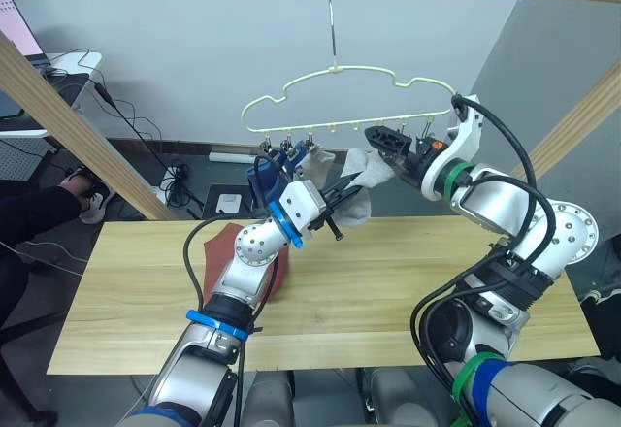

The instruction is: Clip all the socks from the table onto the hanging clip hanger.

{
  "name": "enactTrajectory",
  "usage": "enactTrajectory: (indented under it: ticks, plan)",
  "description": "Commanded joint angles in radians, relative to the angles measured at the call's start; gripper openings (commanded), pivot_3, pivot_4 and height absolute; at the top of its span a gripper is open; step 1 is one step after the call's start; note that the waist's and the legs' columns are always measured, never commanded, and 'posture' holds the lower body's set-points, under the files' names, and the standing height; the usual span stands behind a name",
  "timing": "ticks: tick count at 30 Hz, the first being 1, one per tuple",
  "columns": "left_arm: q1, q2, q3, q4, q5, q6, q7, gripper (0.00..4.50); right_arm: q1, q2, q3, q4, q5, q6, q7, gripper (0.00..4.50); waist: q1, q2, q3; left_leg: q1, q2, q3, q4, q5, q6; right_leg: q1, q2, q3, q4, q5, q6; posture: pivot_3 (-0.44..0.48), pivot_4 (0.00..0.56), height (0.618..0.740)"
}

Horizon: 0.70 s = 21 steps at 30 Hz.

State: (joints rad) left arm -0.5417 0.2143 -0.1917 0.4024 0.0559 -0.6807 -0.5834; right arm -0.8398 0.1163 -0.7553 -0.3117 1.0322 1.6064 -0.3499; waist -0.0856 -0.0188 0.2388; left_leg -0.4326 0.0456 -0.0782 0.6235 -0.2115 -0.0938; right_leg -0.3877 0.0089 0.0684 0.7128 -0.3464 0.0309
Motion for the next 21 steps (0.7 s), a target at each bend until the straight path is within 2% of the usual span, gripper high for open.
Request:
enactTrajectory:
  ticks: [1, 2, 5, 10, 15, 19, 21]
  plan:
    - [0.013, 0.012, 0.006, -0.011, 0.001, 0.007, 0.016, 0.00, 0.033, -0.050, 0.002, -0.044, 0.090, 0.008, 0.013, 4.42, 0.000, 0.000, 0.000, 0.000, 0.000, 0.000, 0.000, 0.000, 0.000, 0.000, 0.000, 0.000, 0.000, 0.000, 0.000, -0.089, 0.212, 0.740]
    - [0.017, 0.016, 0.008, -0.010, -0.003, 0.016, 0.016, 0.00, 0.048, -0.077, 0.011, -0.051, 0.119, 0.008, 0.019, 4.42, 0.001, 0.000, 0.000, 0.000, 0.000, 0.000, 0.000, 0.000, 0.000, 0.000, 0.000, 0.000, 0.000, 0.000, 0.000, -0.089, 0.211, 0.740]
    - [0.030, 0.027, 0.017, -0.013, -0.040, 0.065, -0.007, 0.74, 0.113, -0.204, 0.084, -0.090, 0.201, 0.008, 0.090, 4.50, 0.000, 0.000, 0.000, 0.000, 0.000, 0.001, 0.001, 0.000, 0.000, 0.000, 0.000, 0.001, 0.000, 0.000, 0.000, -0.093, 0.208, 0.740]
    - [0.061, 0.062, 0.023, -0.056, -0.127, 0.173, -0.094, 2.13, 0.240, -0.359, 0.181, -0.183, 0.195, -0.041, 0.201, 4.50, -0.002, 0.000, 0.000, 0.000, 0.000, 0.000, 0.000, 0.000, 0.000, 0.000, 0.001, 0.000, 0.000, 0.000, 0.000, -0.092, 0.202, 0.740]
    - [0.160, 0.188, 0.061, -0.225, -0.284, 0.392, -0.245, 3.40, 0.400, -0.508, 0.391, -0.321, 0.011, -0.270, 0.359, 4.50, -0.011, 0.001, 0.000, 0.000, 0.001, 0.001, 0.000, 0.000, 0.000, -0.001, 0.002, 0.001, 0.000, 0.000, 0.000, -0.077, 0.196, 0.740]
    - [0.245, 0.291, 0.102, -0.413, -0.477, 0.672, -0.343, 4.49, 0.504, -0.599, 0.565, -0.400, -0.181, -0.492, 0.464, 4.50, -0.008, 0.001, 0.000, 0.000, 0.001, 0.000, 0.001, 0.000, 0.000, -0.001, 0.002, 0.001, 0.001, 0.000, 0.000, -0.068, 0.193, 0.740]
    - [0.275, 0.338, 0.142, -0.507, -0.580, 0.838, -0.341, 4.49, 0.556, -0.609, 0.628, -0.417, -0.266, -0.595, 0.490, 4.50, -0.004, 0.000, 0.000, 0.000, 0.001, 0.000, 0.001, 0.000, 0.000, 0.000, 0.002, 0.001, 0.000, 0.000, 0.001, -0.053, 0.192, 0.740]
